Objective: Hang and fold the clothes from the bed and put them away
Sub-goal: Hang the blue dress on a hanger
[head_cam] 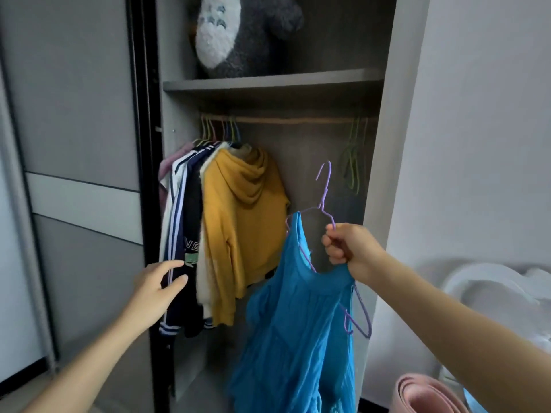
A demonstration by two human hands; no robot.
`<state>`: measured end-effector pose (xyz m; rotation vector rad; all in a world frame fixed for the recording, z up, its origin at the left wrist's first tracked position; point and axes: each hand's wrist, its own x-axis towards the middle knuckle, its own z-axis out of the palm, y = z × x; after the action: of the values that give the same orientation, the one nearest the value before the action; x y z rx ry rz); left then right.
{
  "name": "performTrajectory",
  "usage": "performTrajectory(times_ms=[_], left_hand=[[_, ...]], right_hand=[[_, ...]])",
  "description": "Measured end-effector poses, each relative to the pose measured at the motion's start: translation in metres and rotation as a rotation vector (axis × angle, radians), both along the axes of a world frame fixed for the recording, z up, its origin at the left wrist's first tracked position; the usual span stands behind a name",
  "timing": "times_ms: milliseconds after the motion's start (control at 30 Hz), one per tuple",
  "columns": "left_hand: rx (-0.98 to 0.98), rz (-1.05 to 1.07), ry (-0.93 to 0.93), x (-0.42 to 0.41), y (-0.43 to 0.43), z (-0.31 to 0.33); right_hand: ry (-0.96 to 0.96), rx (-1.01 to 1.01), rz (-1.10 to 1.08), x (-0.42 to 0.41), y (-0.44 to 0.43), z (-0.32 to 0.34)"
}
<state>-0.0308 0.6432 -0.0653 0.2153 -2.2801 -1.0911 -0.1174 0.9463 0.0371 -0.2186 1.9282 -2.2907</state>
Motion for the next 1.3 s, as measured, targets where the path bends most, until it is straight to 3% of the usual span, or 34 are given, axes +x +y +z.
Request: performTrajectory(times_ms=[333,633,967,1100,1300], left_hand=[[-0.097,0.134,0.002,-0.101,-0.071,0.015],[-0.141,0.226,-0.003,-0.228,-0.102,0.018],[-0.174,0.319,0.032,-0.292,-0.130,0.022],[-0.273,0.378,0.135,-0.322,-0.153,0.043],[-0.592,0.358,0.208,-0.368,-0.191,0.077]], right_hand=[[0.373,-0.085,0.078,-0.131,-0.078,0.009],[0.427,-0.061,0.101,-0.237,-0.133,0.007],[0.514,0.048,-0.024,-0.297,-0.177,0.032],[0.583,0.124,-0.063,-0.322,-0.195,0.055],[0.674,0.217,-0.130,-0.357,-0.236,0.087]])
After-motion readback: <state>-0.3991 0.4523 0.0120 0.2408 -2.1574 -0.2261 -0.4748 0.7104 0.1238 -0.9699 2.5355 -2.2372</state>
